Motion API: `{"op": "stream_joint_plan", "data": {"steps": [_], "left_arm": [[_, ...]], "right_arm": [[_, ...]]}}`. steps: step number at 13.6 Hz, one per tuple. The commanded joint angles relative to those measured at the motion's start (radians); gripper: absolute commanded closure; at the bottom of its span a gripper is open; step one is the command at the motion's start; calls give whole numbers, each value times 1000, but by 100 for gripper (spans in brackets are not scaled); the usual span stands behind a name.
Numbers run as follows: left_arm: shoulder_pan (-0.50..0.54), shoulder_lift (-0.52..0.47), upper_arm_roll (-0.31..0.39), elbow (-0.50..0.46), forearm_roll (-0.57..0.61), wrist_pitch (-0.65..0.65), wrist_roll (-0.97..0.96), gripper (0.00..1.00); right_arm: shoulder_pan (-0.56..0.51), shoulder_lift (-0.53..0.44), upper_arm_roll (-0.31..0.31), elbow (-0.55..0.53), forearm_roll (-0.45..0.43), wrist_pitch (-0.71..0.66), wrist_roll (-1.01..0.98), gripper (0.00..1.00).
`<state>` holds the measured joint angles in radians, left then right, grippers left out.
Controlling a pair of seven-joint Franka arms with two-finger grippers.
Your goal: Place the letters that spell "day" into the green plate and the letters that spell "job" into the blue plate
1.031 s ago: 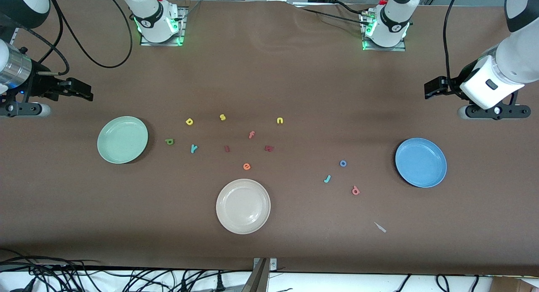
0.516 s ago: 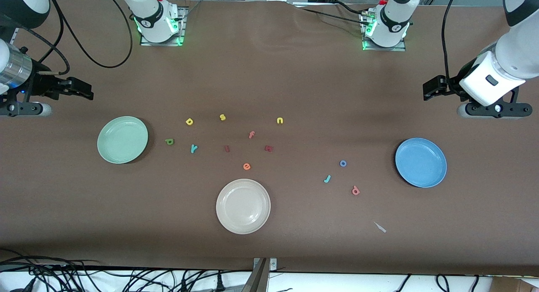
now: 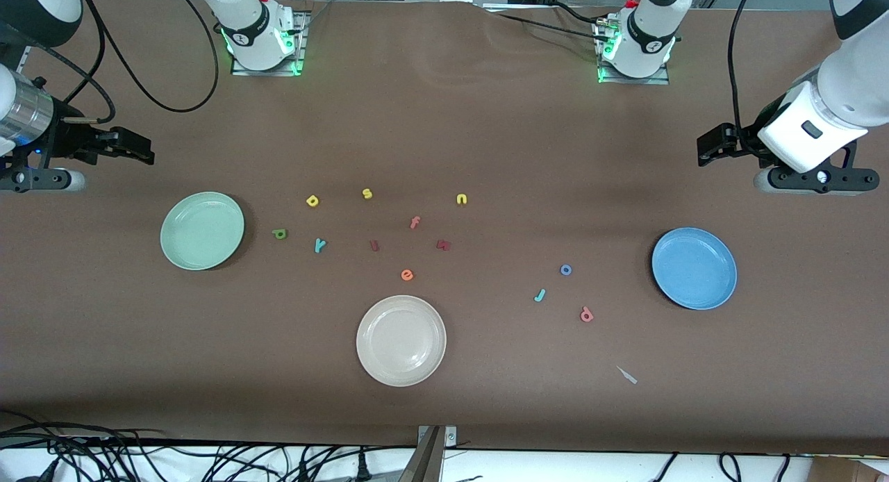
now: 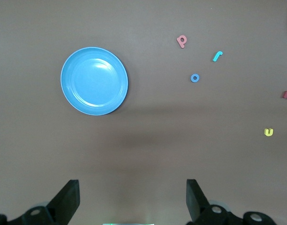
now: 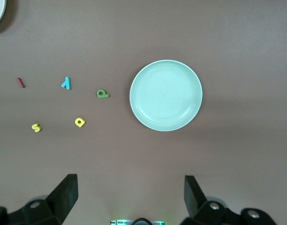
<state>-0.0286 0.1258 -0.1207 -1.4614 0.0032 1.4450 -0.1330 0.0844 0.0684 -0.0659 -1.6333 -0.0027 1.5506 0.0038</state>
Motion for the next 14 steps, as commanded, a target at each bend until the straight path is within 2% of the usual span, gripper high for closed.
{"op": "stream_joint_plan", "data": {"steps": [1,14], "left_arm": [[4,-14,-7,-2,1,5,16,0],[4,-12,-5,-1,3,6,16,0]], "right_arm": [[-6,-1,5,7,0,-21,-15,0],[-3,17,9,10,1,-20,-18,0]]}}
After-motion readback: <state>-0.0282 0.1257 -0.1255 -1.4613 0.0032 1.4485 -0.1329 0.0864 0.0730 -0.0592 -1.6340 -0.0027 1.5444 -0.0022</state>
